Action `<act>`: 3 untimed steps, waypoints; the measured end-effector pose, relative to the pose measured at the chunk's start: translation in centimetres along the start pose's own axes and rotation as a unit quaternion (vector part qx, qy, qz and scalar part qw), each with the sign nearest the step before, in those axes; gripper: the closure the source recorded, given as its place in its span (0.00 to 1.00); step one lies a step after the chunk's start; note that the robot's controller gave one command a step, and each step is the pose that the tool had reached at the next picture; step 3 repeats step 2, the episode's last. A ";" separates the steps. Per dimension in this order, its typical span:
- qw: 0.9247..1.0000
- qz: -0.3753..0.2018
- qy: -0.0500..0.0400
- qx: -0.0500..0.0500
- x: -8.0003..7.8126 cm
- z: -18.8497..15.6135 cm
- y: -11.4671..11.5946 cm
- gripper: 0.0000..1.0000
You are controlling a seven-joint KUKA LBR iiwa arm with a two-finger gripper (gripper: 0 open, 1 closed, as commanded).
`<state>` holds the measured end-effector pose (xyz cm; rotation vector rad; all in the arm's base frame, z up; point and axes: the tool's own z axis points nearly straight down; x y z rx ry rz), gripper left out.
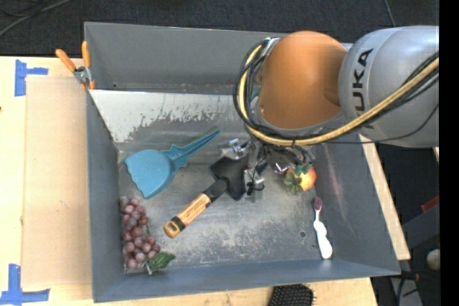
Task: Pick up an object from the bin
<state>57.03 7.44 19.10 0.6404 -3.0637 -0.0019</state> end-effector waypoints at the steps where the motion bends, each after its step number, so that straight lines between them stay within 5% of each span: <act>1: 1.000 -0.005 0.000 0.000 -0.4 -3.8 0.1 1.00; 2: 0.999 0.046 -0.004 0.001 -0.2 0.3 0.3 1.00; 3: 0.999 0.046 -0.004 0.001 -0.2 0.3 0.3 1.00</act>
Offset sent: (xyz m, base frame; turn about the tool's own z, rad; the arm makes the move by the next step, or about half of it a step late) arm -0.0059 0.0049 -0.0767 0.2119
